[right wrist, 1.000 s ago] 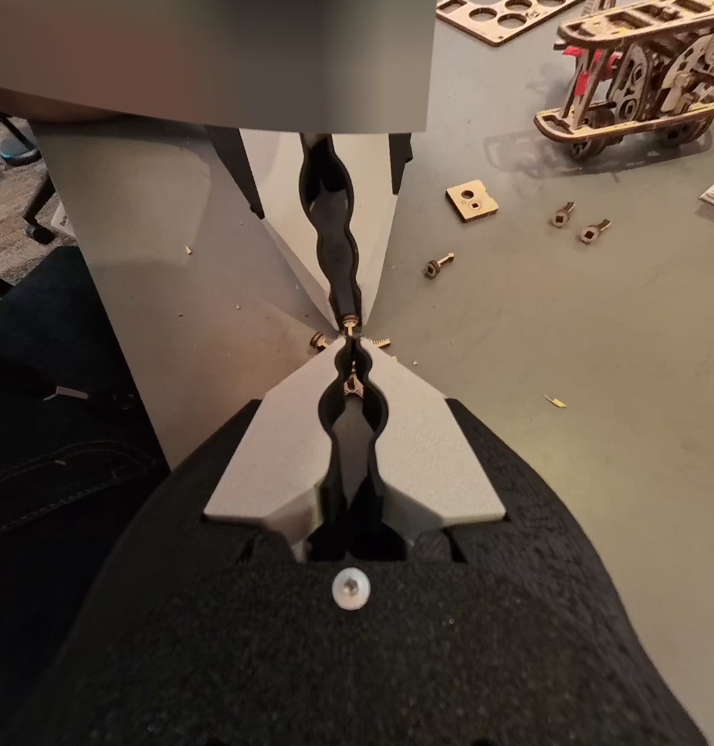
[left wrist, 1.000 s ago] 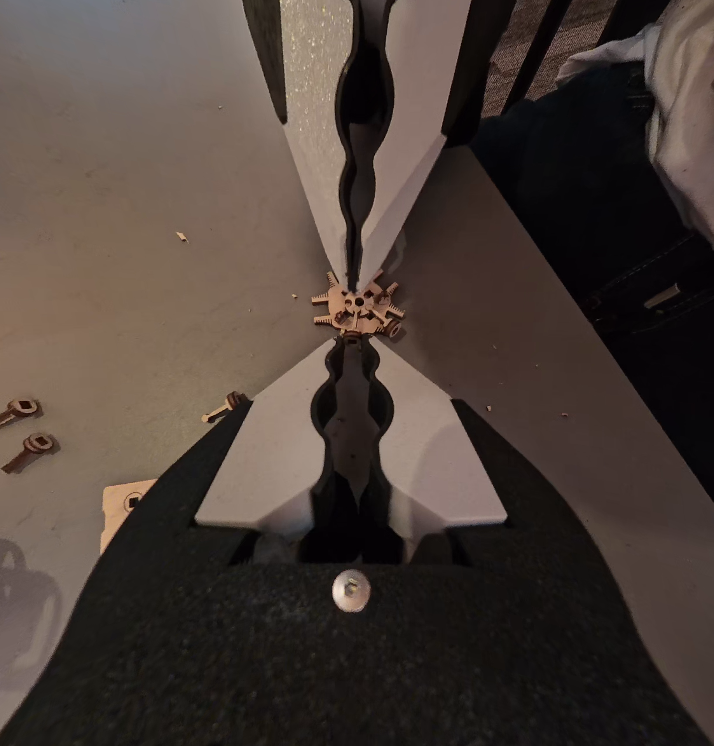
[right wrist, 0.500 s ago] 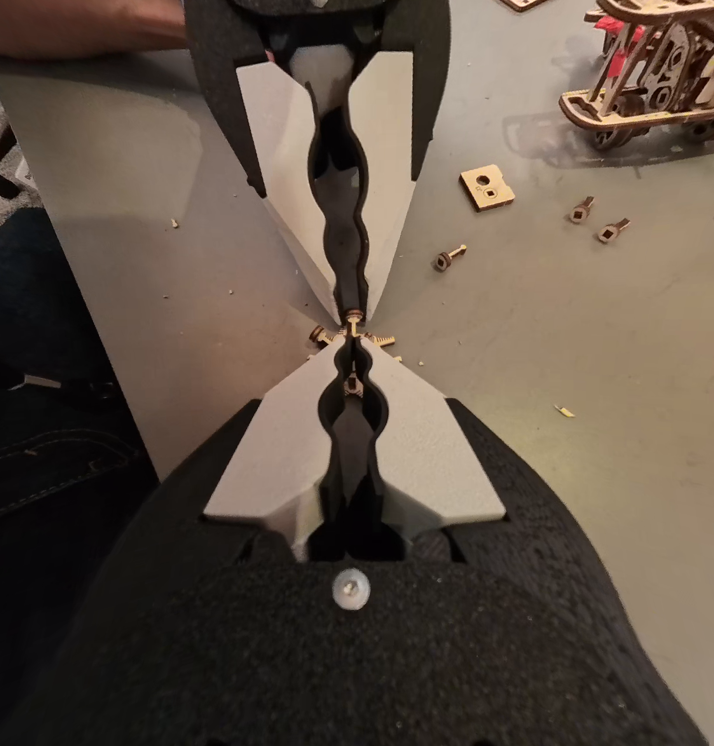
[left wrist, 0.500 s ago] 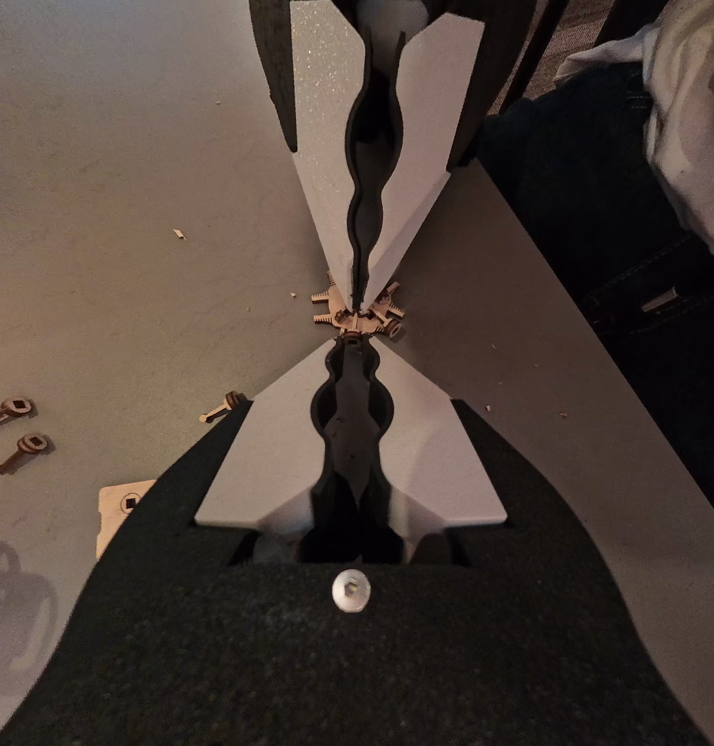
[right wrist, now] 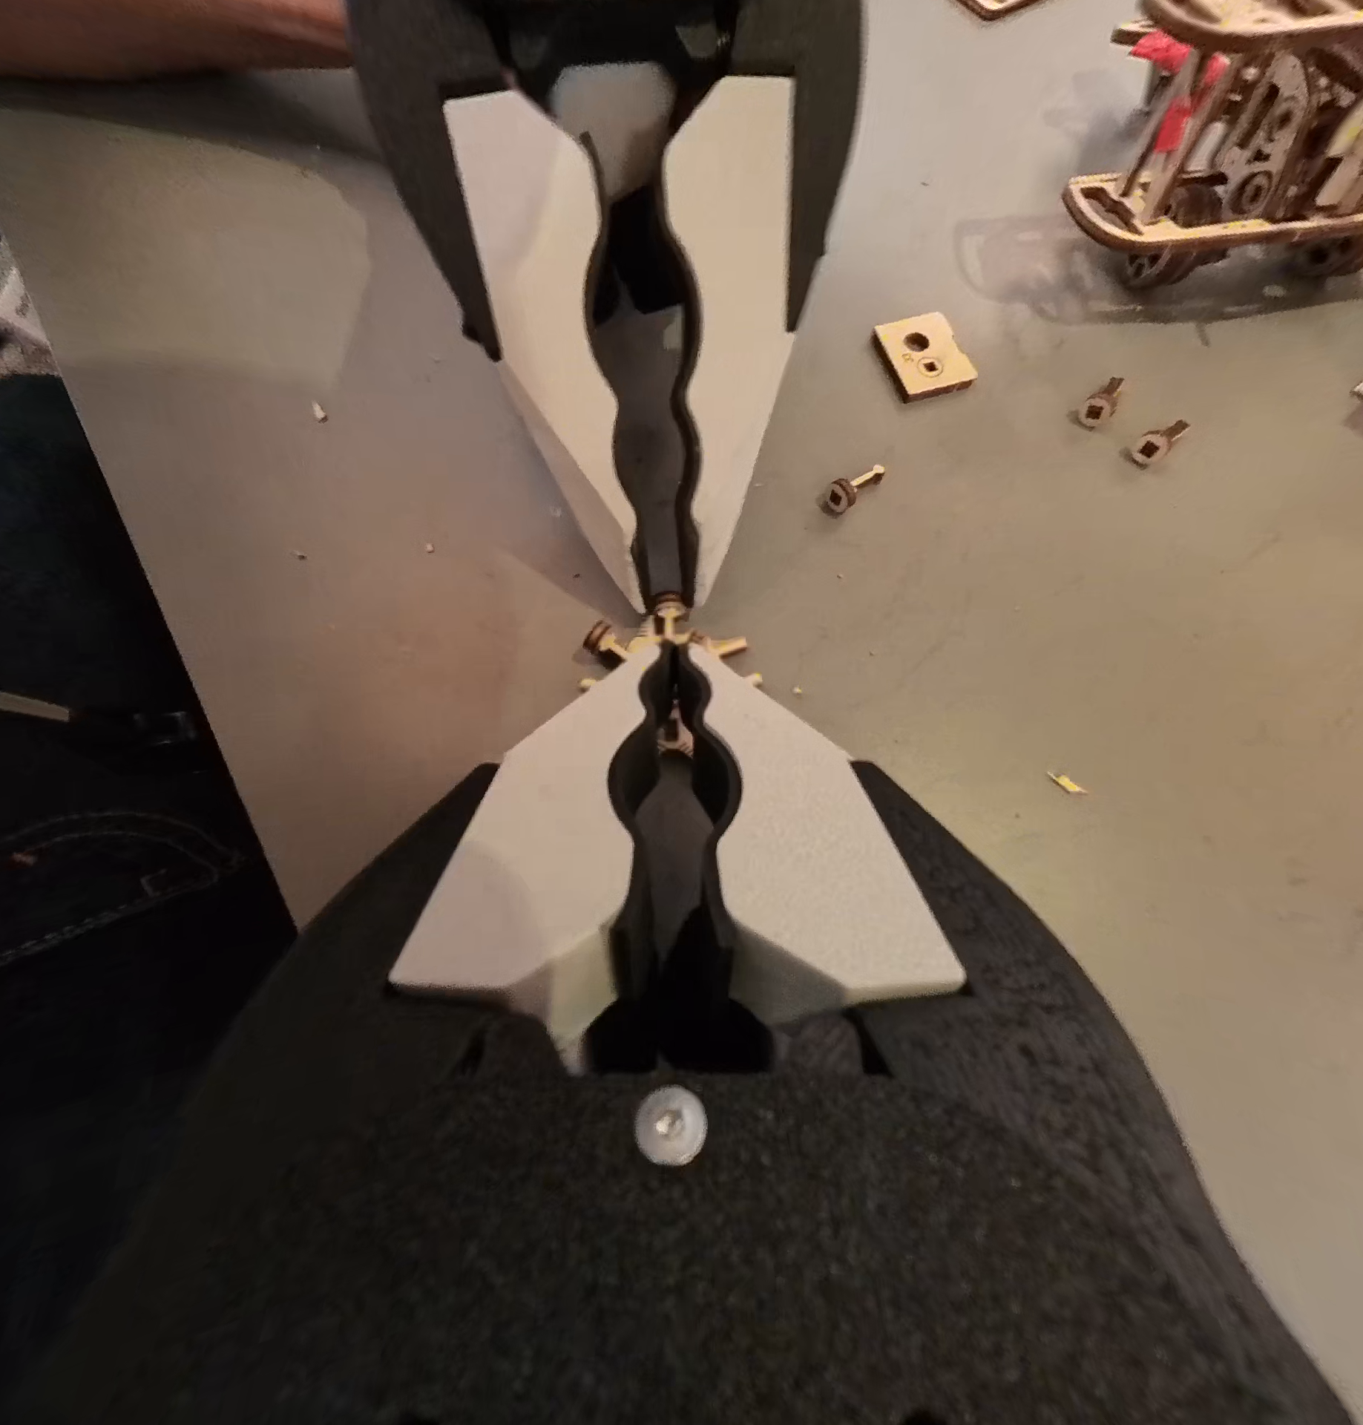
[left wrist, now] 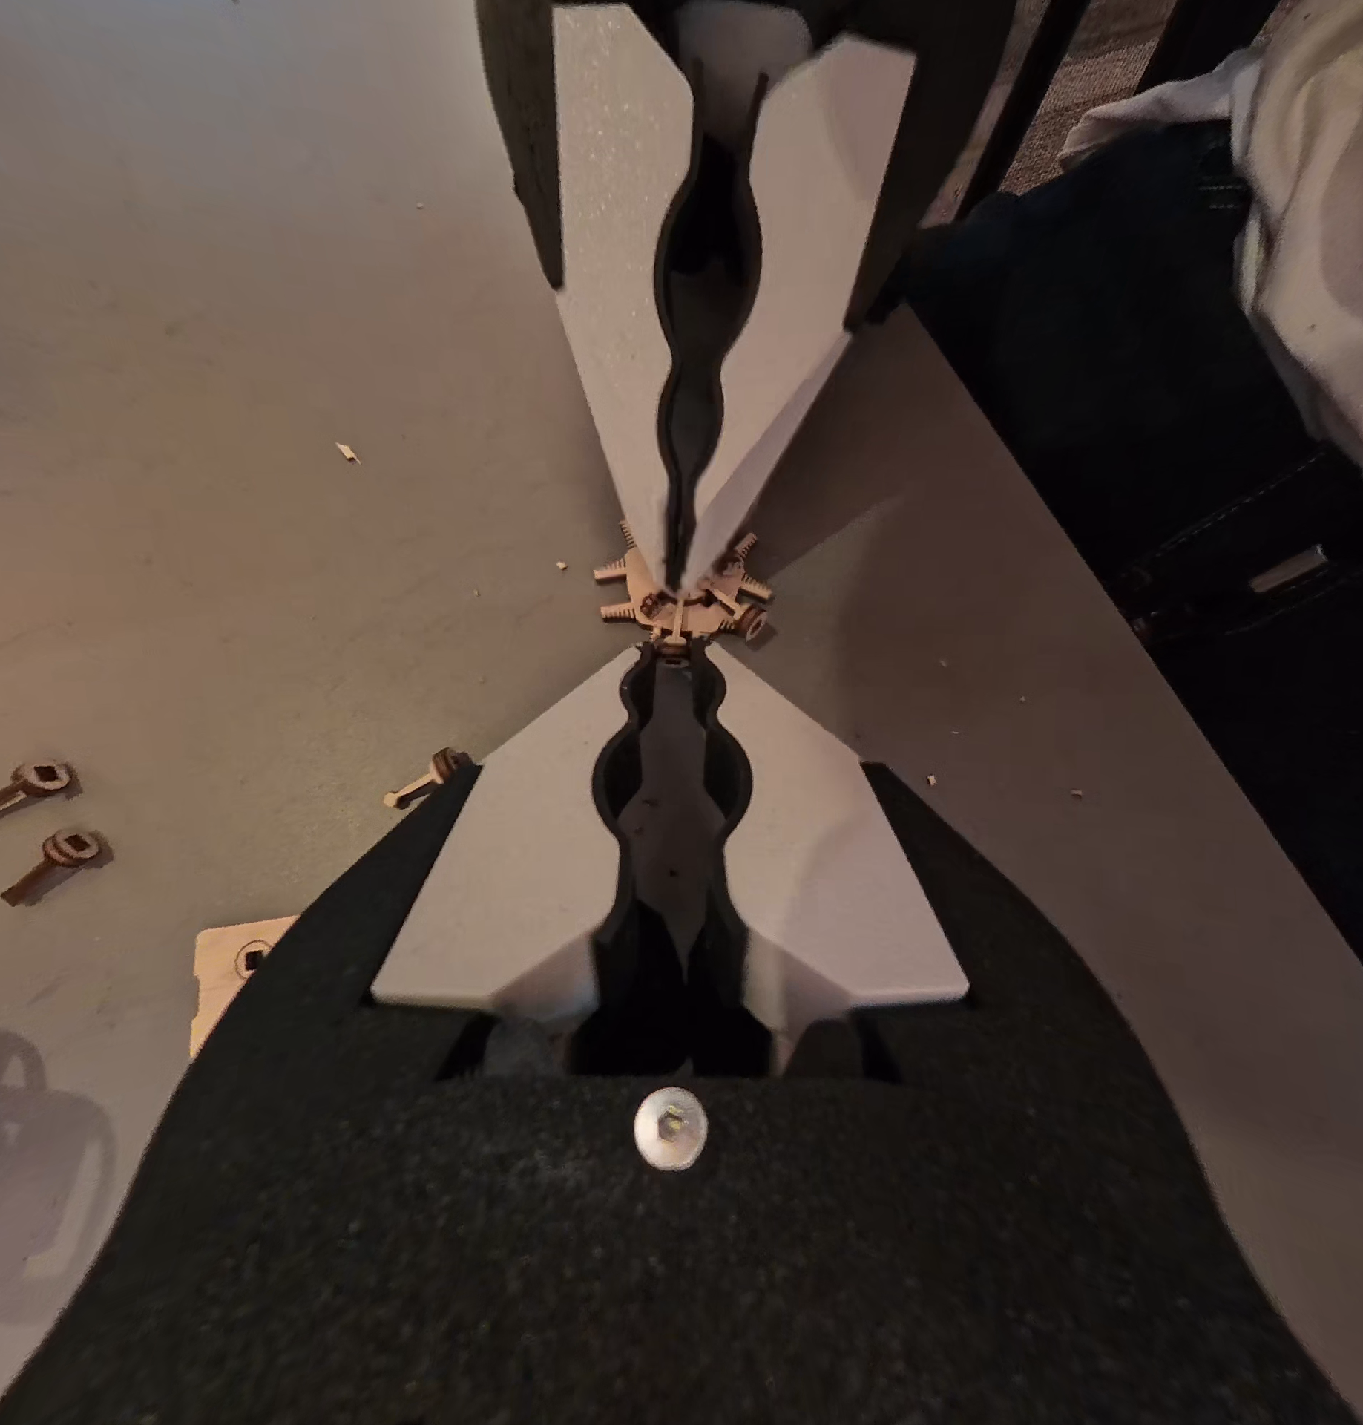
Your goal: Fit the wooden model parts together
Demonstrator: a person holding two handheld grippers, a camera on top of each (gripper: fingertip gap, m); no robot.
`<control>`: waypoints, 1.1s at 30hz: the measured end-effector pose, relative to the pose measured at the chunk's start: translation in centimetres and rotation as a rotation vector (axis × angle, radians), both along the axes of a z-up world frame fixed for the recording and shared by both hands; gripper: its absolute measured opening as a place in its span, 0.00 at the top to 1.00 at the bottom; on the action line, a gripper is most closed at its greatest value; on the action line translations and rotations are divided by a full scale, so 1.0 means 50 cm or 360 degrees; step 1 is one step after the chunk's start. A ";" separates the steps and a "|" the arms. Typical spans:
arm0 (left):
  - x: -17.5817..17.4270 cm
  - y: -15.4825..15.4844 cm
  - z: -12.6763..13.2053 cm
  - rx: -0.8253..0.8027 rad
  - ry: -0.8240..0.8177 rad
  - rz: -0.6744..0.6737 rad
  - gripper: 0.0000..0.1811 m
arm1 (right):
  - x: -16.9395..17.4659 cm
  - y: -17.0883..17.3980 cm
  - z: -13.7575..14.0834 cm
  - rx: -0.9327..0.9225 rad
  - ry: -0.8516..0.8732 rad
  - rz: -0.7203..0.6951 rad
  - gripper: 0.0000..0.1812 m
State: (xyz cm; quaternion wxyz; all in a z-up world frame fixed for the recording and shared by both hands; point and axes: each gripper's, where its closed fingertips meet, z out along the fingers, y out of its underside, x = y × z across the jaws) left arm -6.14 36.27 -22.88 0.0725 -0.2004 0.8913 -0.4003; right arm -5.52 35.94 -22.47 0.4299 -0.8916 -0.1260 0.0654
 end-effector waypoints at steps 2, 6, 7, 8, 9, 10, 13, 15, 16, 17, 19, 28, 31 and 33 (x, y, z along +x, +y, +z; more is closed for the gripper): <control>-0.001 0.000 -0.001 0.0012 -0.0011 -0.0005 0.97 | 0.007 0.002 0.037 0.0148 0.0162 -0.0035 1.00; -0.001 0.000 -0.001 0.0012 -0.0013 -0.0005 0.97 | 0.046 -0.008 0.040 0.0125 0.0343 -0.0156 1.00; -0.001 0.000 -0.001 0.0012 -0.0013 -0.0006 0.97 | 0.045 -0.008 0.039 0.0123 0.0337 -0.0154 1.00; -0.002 0.000 -0.001 0.0011 -0.0015 -0.0008 0.97 | 0.040 -0.007 0.038 0.0116 0.0327 -0.0135 1.00; -0.002 0.000 -0.001 0.0012 -0.0015 -0.0009 0.97 | 0.033 -0.008 0.032 0.0089 0.0303 -0.0106 1.00; -0.002 0.000 -0.001 0.0012 -0.0013 -0.0009 0.97 | 0.025 -0.009 0.025 0.0057 0.0267 -0.0075 1.00; -0.002 0.000 0.002 -0.0006 -0.0011 -0.0008 0.96 | 0.011 -0.010 0.009 0.0004 0.0150 -0.0015 1.00; -0.002 0.000 0.008 -0.0038 -0.0018 -0.0008 0.95 | 0.008 -0.011 0.007 0.0000 0.0109 0.0001 1.00; -0.001 0.000 0.012 -0.0058 -0.0021 -0.0006 0.94 | 0.008 -0.011 0.008 0.0005 0.0111 0.0002 1.00; -0.001 0.000 0.016 -0.0079 -0.0022 -0.0005 0.93 | 0.008 -0.011 0.010 0.0014 0.0122 0.0003 1.00; 0.000 0.001 0.026 -0.0130 -0.0025 0.0004 0.91 | 0.012 -0.011 0.014 0.0027 0.0151 -0.0015 1.00; 0.074 0.094 0.042 -0.0094 -0.0042 0.0540 0.88 | 0.048 -0.017 0.026 0.0088 0.0139 -0.0138 1.00; 0.079 0.099 0.028 0.0090 -0.0131 0.0598 0.90 | 0.053 -0.017 0.033 0.0112 0.0162 -0.0162 1.00; 0.083 0.112 0.013 0.0202 -0.0164 0.0636 0.91 | 0.055 -0.017 0.034 0.0112 0.0151 -0.0163 1.00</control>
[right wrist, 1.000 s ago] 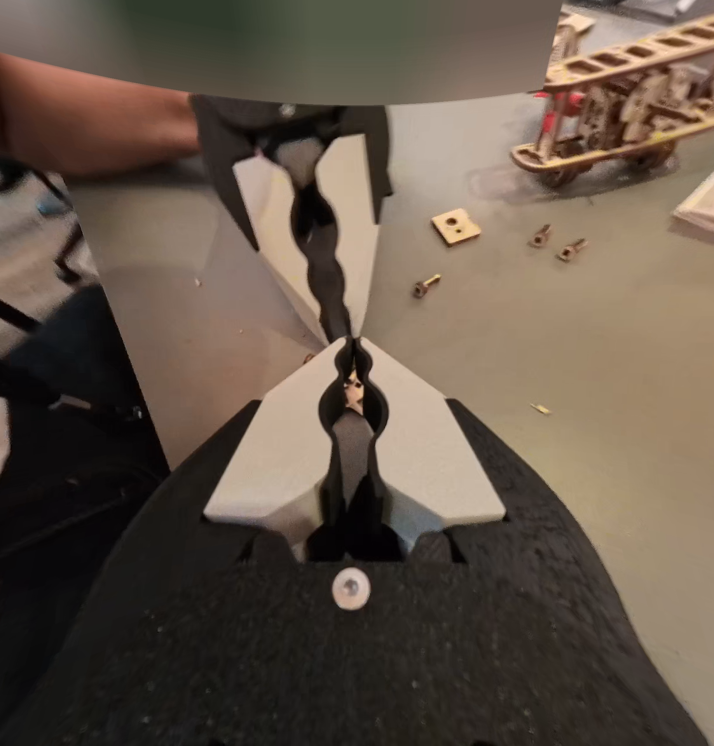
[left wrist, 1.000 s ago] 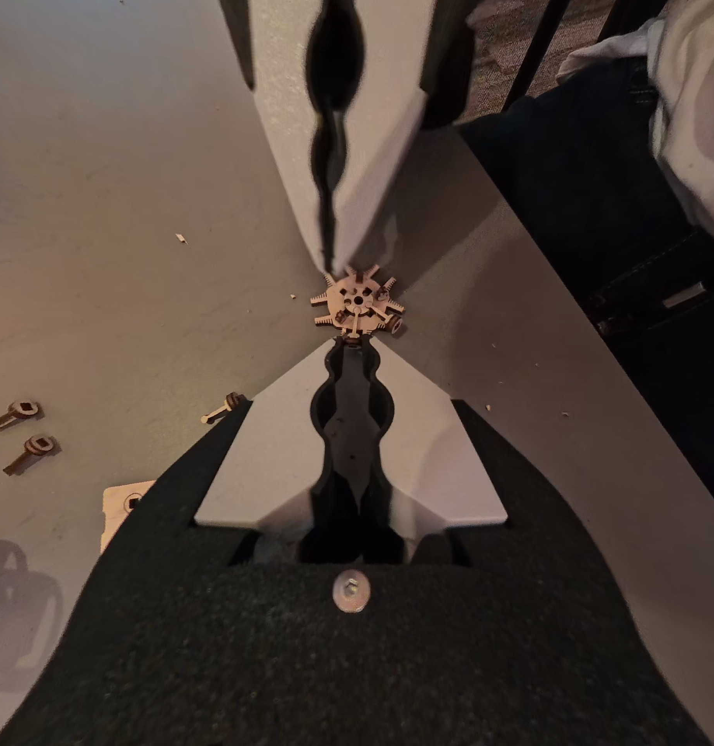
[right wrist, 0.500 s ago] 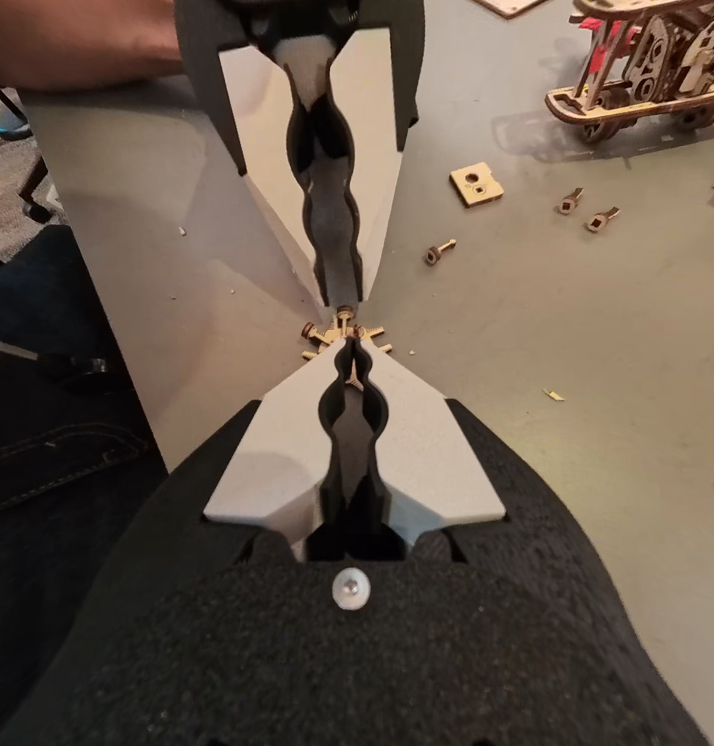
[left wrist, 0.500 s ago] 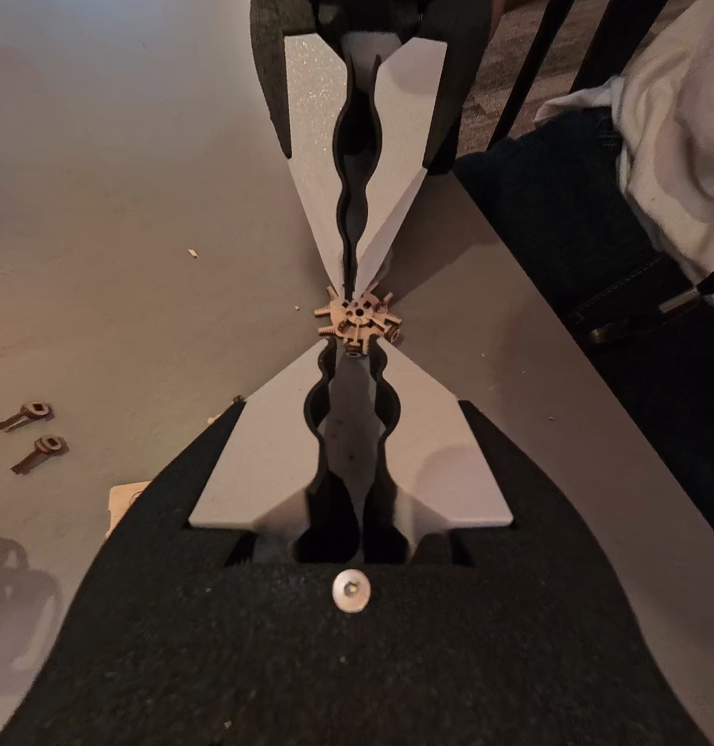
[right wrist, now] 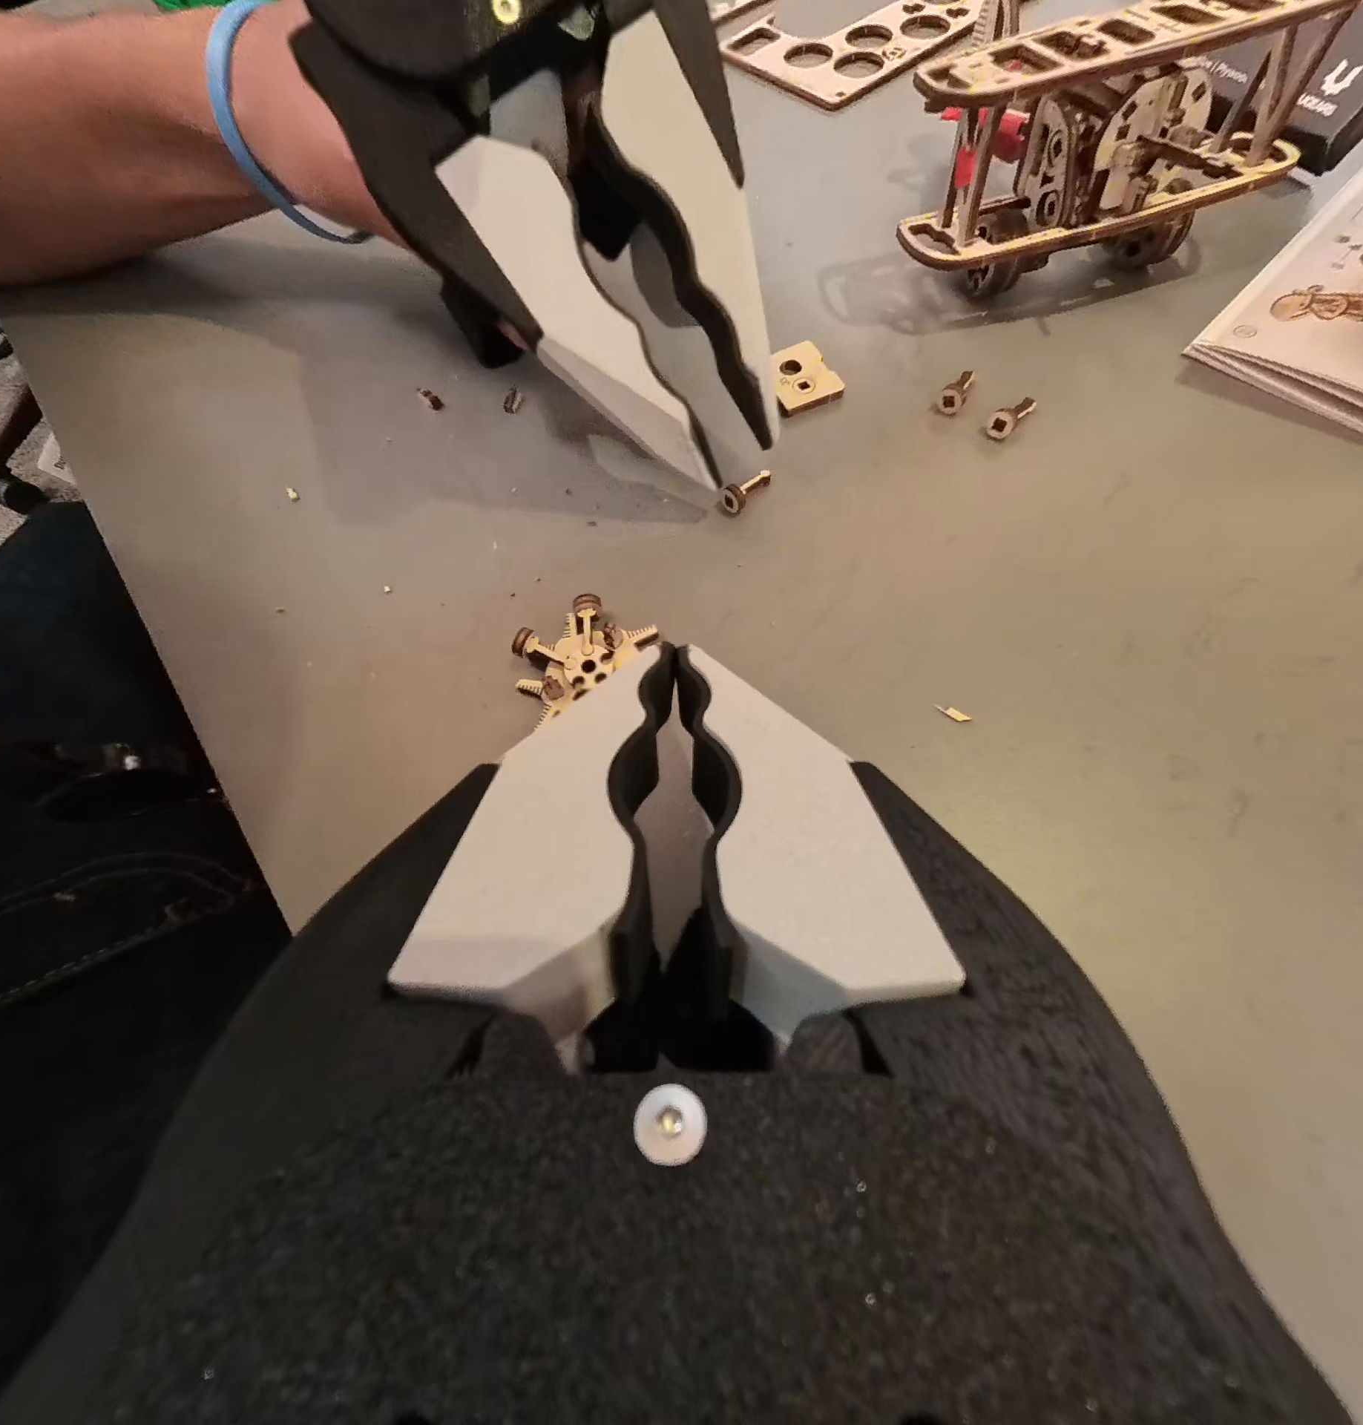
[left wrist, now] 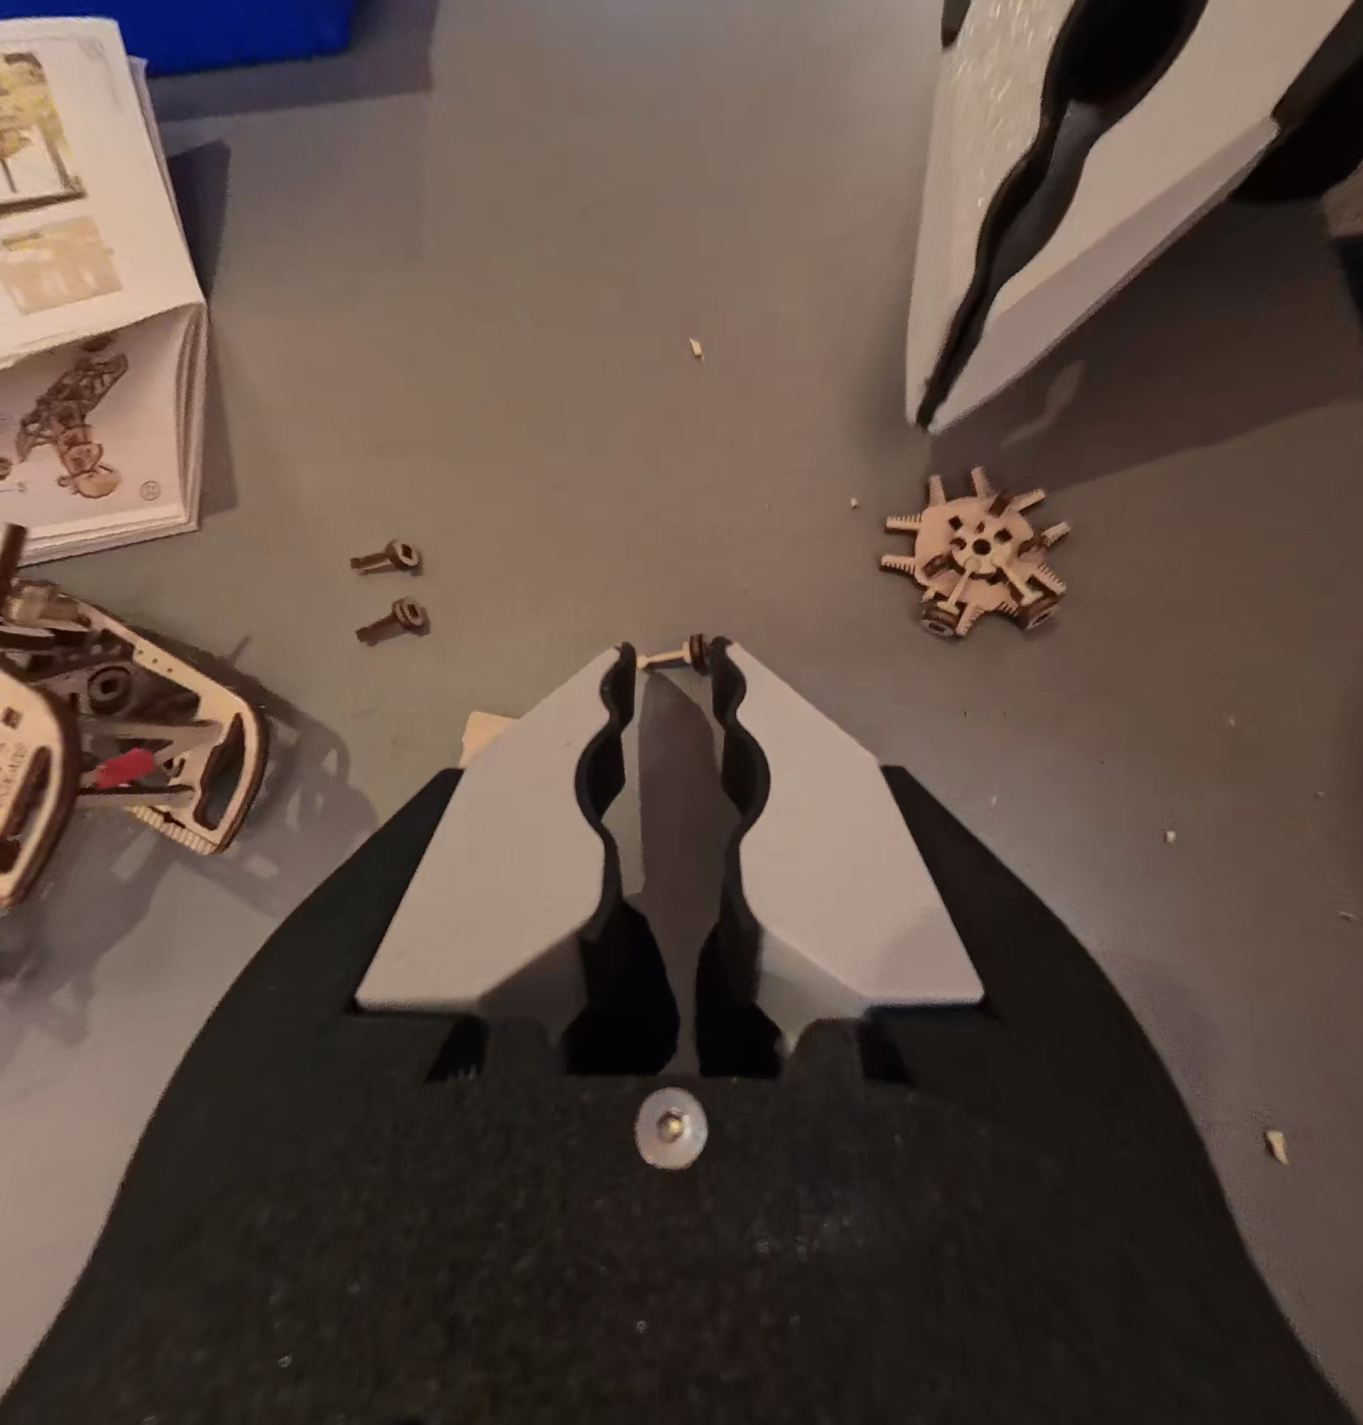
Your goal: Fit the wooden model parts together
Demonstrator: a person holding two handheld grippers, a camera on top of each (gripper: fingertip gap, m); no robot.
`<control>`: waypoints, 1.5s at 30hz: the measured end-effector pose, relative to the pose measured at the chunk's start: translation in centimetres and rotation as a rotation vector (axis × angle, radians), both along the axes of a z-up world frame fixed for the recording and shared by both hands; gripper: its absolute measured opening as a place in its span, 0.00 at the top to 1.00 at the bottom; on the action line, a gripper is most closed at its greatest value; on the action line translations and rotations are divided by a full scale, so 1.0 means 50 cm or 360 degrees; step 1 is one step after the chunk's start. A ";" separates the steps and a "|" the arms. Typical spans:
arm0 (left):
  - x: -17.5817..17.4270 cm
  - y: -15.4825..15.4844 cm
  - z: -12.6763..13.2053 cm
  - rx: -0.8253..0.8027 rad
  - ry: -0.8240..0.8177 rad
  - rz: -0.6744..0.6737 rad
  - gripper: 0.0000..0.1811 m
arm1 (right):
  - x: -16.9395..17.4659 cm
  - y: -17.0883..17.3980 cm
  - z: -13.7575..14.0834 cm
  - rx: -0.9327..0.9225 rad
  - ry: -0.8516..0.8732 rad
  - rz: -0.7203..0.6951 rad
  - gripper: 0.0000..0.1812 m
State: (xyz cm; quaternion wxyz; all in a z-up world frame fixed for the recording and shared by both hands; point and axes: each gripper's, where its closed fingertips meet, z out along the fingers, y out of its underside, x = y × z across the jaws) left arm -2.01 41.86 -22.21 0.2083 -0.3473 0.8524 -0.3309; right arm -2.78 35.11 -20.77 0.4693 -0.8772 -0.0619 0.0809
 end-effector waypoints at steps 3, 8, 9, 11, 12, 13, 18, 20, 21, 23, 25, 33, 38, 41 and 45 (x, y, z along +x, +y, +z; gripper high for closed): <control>-0.004 -0.002 -0.017 0.0035 0.0036 -0.0001 0.92 | 0.002 0.000 0.000 0.0001 -0.0010 -0.0001 1.00; -0.002 -0.014 -0.019 0.0078 -0.0022 -0.0071 0.99 | 0.005 -0.002 -0.002 0.0003 0.0005 0.0001 1.00; -0.003 -0.020 -0.015 0.0057 -0.0031 -0.0095 0.99 | 0.010 -0.002 -0.002 0.0003 -0.0008 0.0000 1.00; -0.003 -0.036 0.000 -0.0014 -0.0056 -0.0138 0.99 | 0.022 -0.001 0.005 0.0026 -0.0011 -0.0011 1.00; -0.004 -0.049 0.015 -0.0076 -0.0082 -0.0166 0.99 | 0.023 0.001 0.015 0.0057 0.0036 0.0002 0.99; -0.004 -0.064 0.034 -0.0159 -0.0112 -0.0187 0.99 | 0.021 0.003 0.025 0.0081 0.0108 0.0025 0.97; 0.017 -0.106 0.107 -0.0549 -0.0047 0.0021 0.99 | 0.022 -0.002 0.093 0.0214 0.0311 0.0143 0.81; 0.023 -0.107 0.118 -0.0452 -0.0168 0.0107 0.99 | 0.023 -0.001 0.128 0.0289 0.0496 0.0070 0.88; 0.021 -0.112 0.123 -0.0346 -0.0264 0.0121 0.99 | 0.022 -0.001 0.140 0.0304 0.0651 0.0035 0.90; 0.015 -0.120 0.133 -0.0118 -0.0445 0.0163 0.99 | 0.019 -0.005 0.164 0.0351 0.0987 0.0009 0.90; 0.010 -0.125 0.152 0.0074 -0.0603 0.0256 0.98 | 0.021 -0.011 0.170 0.0370 0.1152 -0.0027 0.90; -0.024 -0.178 0.224 0.0226 -0.0827 0.0378 0.99 | -0.026 -0.037 0.202 0.0418 0.1418 0.0084 0.95; -0.040 -0.185 0.255 0.0302 -0.0910 0.0377 0.98 | -0.046 -0.045 0.233 0.0465 0.1509 0.0189 0.95; -0.050 -0.186 0.272 0.0363 -0.0969 0.0387 0.99 | -0.056 -0.048 0.253 0.0504 0.1658 0.0264 0.94; -0.063 -0.186 0.279 0.0408 -0.0972 0.0417 0.98 | -0.070 -0.049 0.257 0.0500 0.1707 0.0309 0.95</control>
